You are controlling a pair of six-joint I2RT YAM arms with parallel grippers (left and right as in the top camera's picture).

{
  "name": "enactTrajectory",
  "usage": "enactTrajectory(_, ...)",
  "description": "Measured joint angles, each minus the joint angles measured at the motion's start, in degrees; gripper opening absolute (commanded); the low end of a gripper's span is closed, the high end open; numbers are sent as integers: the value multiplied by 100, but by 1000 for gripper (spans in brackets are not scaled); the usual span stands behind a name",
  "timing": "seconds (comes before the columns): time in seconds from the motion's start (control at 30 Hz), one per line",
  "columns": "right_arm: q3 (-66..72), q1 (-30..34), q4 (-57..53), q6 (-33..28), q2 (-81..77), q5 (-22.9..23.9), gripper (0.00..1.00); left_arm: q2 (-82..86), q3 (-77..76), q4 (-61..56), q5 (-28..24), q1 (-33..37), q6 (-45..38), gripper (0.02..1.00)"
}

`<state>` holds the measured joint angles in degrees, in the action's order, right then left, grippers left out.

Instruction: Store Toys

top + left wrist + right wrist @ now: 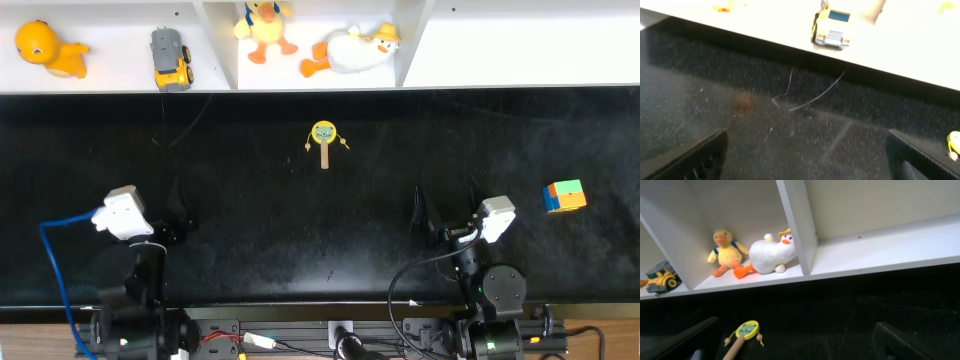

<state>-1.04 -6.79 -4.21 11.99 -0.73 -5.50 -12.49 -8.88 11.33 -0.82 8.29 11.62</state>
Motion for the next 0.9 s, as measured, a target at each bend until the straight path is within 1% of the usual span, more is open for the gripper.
enactTrajectory(0.17, 0, 0, 2, 0, 0, 0, 996, 417, 608, -802, -146, 7, 0, 998)
enactTrajectory(0.5, 0, -2, 0, 0, 0, 2, 996, 1117, 813, -669, -205, 7, -223, 998)
enactTrajectory(0.9, 0, -2, 0, 0, 0, 0, 996, 1163, 813, -671, -205, 7, -282, 998)
